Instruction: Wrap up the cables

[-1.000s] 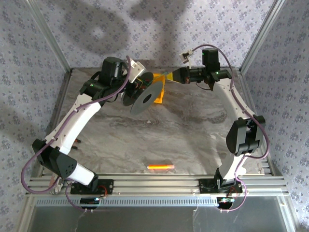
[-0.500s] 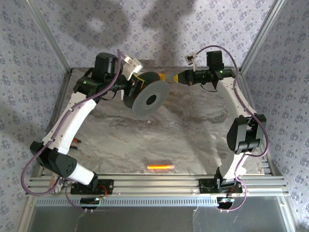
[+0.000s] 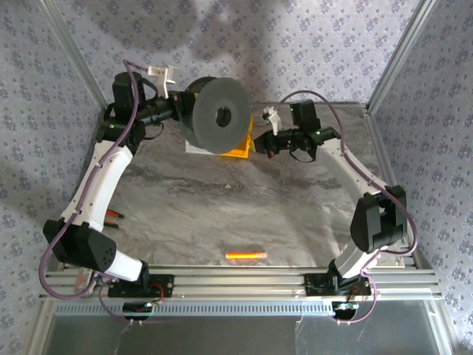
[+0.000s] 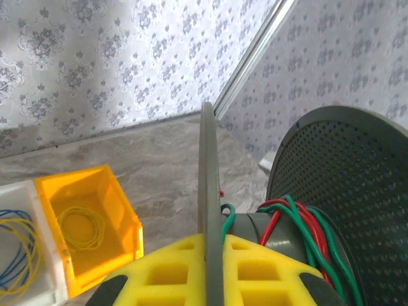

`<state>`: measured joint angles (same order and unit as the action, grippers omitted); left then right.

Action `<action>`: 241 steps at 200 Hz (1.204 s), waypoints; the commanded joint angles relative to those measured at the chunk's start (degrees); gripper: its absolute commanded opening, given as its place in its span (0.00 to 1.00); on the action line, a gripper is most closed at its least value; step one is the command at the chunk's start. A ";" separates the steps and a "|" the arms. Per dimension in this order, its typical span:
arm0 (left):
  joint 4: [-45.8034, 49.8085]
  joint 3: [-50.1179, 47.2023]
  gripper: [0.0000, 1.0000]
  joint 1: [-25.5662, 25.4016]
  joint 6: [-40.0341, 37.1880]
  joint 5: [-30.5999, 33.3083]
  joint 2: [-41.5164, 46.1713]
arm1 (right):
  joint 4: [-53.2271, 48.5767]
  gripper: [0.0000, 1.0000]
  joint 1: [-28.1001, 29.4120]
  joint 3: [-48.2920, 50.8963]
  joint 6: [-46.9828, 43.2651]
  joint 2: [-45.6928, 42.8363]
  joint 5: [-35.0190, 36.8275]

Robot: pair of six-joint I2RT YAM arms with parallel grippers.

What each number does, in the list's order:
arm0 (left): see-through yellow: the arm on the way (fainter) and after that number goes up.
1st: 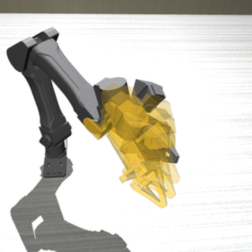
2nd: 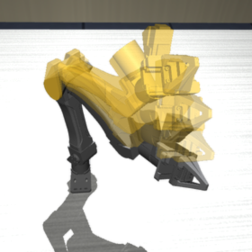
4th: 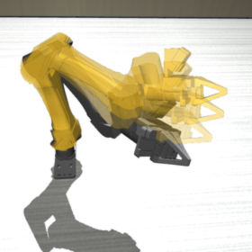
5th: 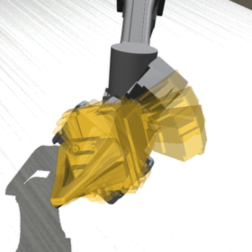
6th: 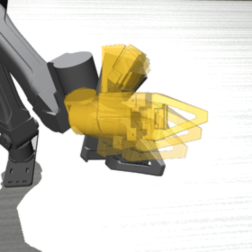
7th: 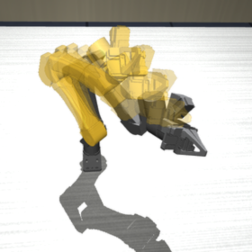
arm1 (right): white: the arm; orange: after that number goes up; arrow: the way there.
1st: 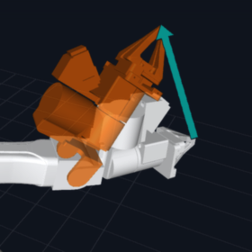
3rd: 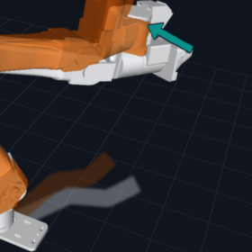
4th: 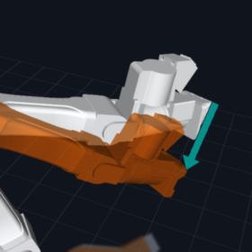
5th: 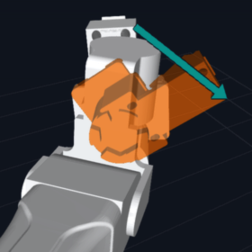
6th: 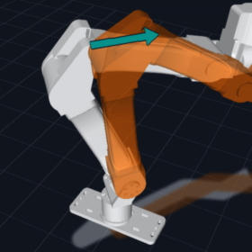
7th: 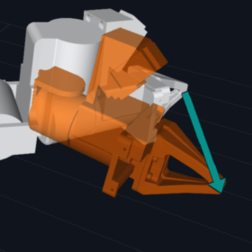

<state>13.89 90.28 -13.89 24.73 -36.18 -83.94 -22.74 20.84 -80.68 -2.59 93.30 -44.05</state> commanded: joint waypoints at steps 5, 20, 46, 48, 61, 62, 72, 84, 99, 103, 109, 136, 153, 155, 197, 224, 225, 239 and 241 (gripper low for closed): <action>-20.02 -0.13 0.00 0.35 13.89 10.28 0.56 | -4.34 0.00 4.91 0.54 0.43 0.21 9.08; -20.30 -0.99 0.00 0.25 16.16 15.00 -0.03 | -4.42 0.00 7.72 -0.01 0.86 0.63 10.49; -17.44 -1.82 0.00 0.05 17.97 24.40 -0.08 | -3.85 0.00 12.00 -1.11 1.53 0.66 13.05; -17.06 -1.85 0.00 -0.05 17.98 25.28 -0.02 | -3.88 0.00 12.31 -1.35 1.53 0.59 13.14; -14.61 -2.19 0.00 -0.73 17.49 30.38 0.22 | -4.22 0.00 14.29 -2.55 1.57 0.49 14.31; -14.47 -2.25 0.00 -0.80 17.43 30.73 0.25 | -4.23 0.00 14.43 -2.68 1.55 0.49 14.37; -12.84 -2.51 0.00 -1.51 17.26 34.76 0.42 | -4.79 0.00 15.63 -4.06 1.45 0.73 14.78; -10.88 -2.57 0.00 -2.43 16.84 38.69 0.36 | -5.59 0.00 16.71 -5.74 1.28 1.17 15.01; -9.27 -2.82 0.00 -3.56 16.93 43.25 0.15 | -6.53 0.00 17.86 -7.83 1.19 2.04 14.70; -8.78 -2.78 0.00 -3.89 17.07 44.37 0.04 | -6.95 0.00 18.18 -8.50 1.10 2.38 14.66; -7.91 -2.55 0.00 -4.28 17.47 46.08 -0.18 | -7.24 0.00 18.68 -9.13 1.10 2.72 14.83; -1.91 0.45 0.00 -6.75 16.93 52.00 -2.13 | -8.01 0.00 20.47 -12.45 1.10 4.94 14.58; -1.07 0.81 0.00 -7.72 16.90 52.78 -2.98 | -8.21 0.00 21.15 -14.40 1.55 6.24 14.22; -1.06 0.78 0.00 -7.79 16.88 52.77 -3.05 | -8.20 0.00 21.12 -14.59 1.65 6.34 14.18; -0.11 0.54 0.00 -7.75 15.18 50.22 -2.74 | -5.85 0.09 16.10 -11.74 6.17 4.09 8.07; -0.72 1.08 0.00 -5.82 9.60 35.95 -3.14 | -2.02 0.82 8.36 -5.96 9.12 -1.27 1.33; -0.71 1.14 0.00 -5.72 9.27 35.19 -3.24 | -1.99 0.88 8.04 -5.84 9.15 -1.36 1.07; -0.20 1.85 0.00 -4.85 3.30 22.34 -4.30 | -3.02 1.00 3.82 -5.42 9.60 -3.52 -1.63; 0.01 1.92 0.00 -4.84 2.18 20.51 -4.41 | -3.34 1.00 3.28 -5.48 9.62 -3.77 -1.93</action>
<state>17.47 87.74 -19.94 35.77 4.97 -87.83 -26.76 29.89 -87.22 4.03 95.26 -38.68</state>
